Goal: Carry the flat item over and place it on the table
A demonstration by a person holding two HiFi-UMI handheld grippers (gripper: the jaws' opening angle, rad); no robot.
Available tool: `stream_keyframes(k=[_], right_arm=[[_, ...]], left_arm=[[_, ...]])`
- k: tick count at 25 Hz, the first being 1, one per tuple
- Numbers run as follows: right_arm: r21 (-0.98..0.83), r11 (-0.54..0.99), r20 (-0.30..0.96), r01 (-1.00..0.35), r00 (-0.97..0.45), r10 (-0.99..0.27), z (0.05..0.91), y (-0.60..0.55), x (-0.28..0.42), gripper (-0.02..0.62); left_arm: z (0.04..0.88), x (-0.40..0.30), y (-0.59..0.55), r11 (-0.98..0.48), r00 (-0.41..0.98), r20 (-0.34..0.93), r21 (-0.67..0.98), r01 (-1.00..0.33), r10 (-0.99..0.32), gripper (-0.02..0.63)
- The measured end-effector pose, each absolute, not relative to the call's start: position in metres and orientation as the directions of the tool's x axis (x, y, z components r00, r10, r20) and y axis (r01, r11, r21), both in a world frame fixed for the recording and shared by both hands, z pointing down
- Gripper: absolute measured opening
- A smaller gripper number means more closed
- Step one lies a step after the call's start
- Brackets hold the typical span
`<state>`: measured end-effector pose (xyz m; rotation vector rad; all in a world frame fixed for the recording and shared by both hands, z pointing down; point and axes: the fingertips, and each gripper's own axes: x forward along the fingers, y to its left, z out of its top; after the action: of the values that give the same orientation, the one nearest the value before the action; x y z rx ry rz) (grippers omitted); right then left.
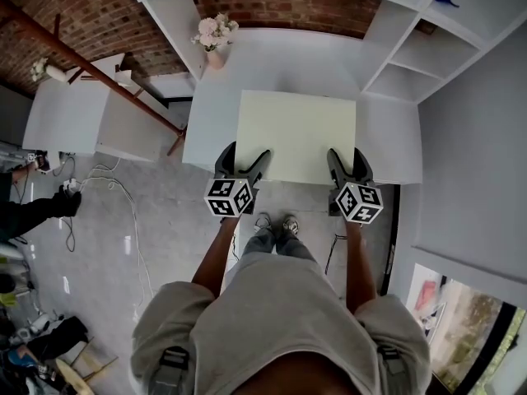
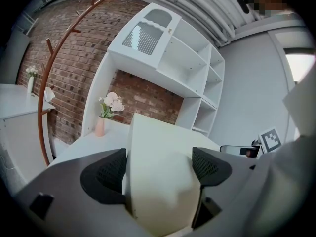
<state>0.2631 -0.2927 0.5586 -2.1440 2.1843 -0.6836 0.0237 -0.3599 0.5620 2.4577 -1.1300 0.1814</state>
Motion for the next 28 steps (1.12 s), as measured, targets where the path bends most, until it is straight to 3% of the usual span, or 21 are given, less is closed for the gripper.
stream_keyframes(k=[28], right_arm=[[-0.36,-0.109,0.501,-0.927,-0.094,-0.86,0.678,-0.295,0.241,0.337]], left_arm=[[0.676,0.002,-0.361,-0.499,0.629,0.487,0.382,-0.777,-0.606,0.426]])
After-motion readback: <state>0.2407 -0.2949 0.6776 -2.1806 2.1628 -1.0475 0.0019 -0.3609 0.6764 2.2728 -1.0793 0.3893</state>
